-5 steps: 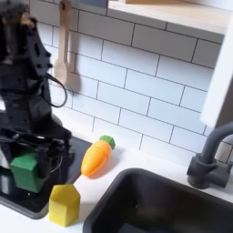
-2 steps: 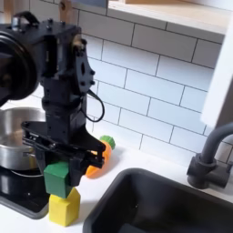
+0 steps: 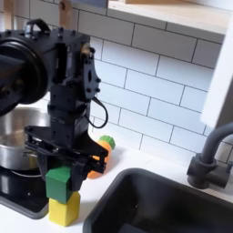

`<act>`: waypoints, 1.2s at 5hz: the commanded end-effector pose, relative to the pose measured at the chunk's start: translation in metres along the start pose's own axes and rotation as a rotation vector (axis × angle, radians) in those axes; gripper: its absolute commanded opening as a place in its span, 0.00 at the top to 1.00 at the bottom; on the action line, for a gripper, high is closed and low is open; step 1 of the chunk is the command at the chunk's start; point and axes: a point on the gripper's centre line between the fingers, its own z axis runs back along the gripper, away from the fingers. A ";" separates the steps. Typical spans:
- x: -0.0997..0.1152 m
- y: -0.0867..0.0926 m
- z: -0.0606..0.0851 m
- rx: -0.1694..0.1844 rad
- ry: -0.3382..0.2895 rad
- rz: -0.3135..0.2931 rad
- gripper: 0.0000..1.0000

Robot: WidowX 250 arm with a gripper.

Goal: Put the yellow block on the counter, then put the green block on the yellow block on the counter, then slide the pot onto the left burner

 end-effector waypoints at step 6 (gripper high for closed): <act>-0.004 0.010 -0.014 0.003 0.058 0.004 1.00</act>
